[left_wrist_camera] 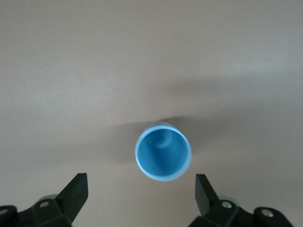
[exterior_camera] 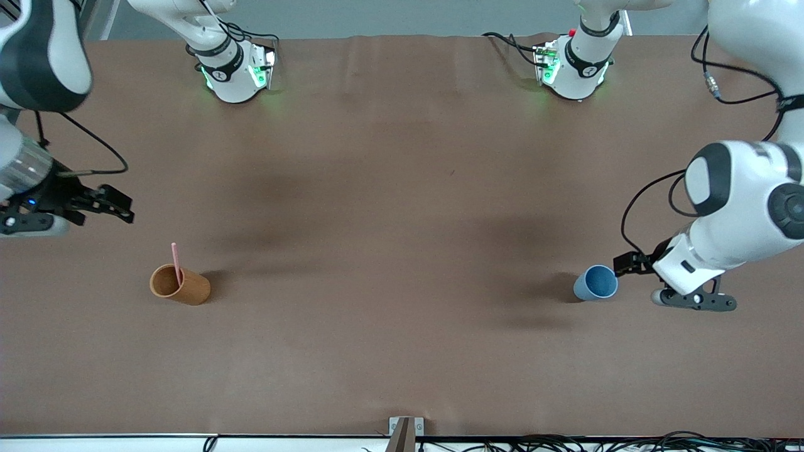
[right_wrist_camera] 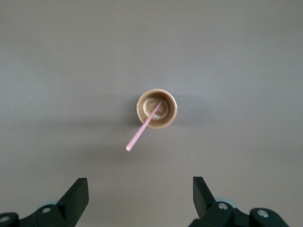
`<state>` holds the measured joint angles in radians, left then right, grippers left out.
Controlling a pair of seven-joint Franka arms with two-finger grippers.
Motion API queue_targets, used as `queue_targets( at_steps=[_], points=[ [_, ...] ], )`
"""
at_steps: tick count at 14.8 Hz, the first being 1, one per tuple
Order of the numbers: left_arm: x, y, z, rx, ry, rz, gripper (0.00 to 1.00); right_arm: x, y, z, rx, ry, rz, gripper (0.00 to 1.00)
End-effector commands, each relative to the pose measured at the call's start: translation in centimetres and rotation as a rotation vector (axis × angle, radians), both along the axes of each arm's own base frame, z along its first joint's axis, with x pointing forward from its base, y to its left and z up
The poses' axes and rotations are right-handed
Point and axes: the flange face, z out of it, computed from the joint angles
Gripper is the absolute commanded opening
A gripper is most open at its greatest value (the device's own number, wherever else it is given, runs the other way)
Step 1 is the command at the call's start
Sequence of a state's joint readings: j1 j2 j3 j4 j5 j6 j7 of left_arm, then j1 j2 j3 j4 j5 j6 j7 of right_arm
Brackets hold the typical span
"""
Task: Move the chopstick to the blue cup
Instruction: 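Lower the right gripper to the pink chopstick while the left gripper reaches the blue cup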
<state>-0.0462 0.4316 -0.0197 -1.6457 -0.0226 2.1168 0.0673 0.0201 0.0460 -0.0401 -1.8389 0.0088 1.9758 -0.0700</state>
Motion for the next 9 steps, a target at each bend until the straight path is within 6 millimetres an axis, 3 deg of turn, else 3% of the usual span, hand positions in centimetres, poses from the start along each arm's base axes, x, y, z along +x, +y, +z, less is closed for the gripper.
queue_targets(
  at_steps=[1,3,6,7,8,9],
  points=[
    [-0.4,0.4,-3.9,0.013,-0.034,-0.013,1.0,-1.4,1.2,-4.4,0.01,-0.035,0.019,0.94],
    [-0.3,0.6,-6.9,0.012,-0.018,-0.007,1.0,-1.9,1.3,-7.8,0.007,-0.046,0.021,0.84],
    [-1.6,1.4,-9.7,0.008,-0.006,0.01,1.0,-2.6,1.6,-11.7,0.005,-0.053,0.024,0.61],
    [-1.9,1.5,-10.6,0.007,-0.016,0.022,0.95,-2.5,1.6,-12.7,0.005,-0.063,0.024,0.56],
    [-1.9,1.4,-11.4,0.005,-0.022,0.033,0.79,-2.3,2.0,-13.4,0.005,-0.064,0.023,0.52],
    [-1.9,1.1,-11.6,0.003,-0.02,0.031,0.48,-2.2,2.7,-14.0,0.005,-0.058,0.033,0.47]
  ],
)
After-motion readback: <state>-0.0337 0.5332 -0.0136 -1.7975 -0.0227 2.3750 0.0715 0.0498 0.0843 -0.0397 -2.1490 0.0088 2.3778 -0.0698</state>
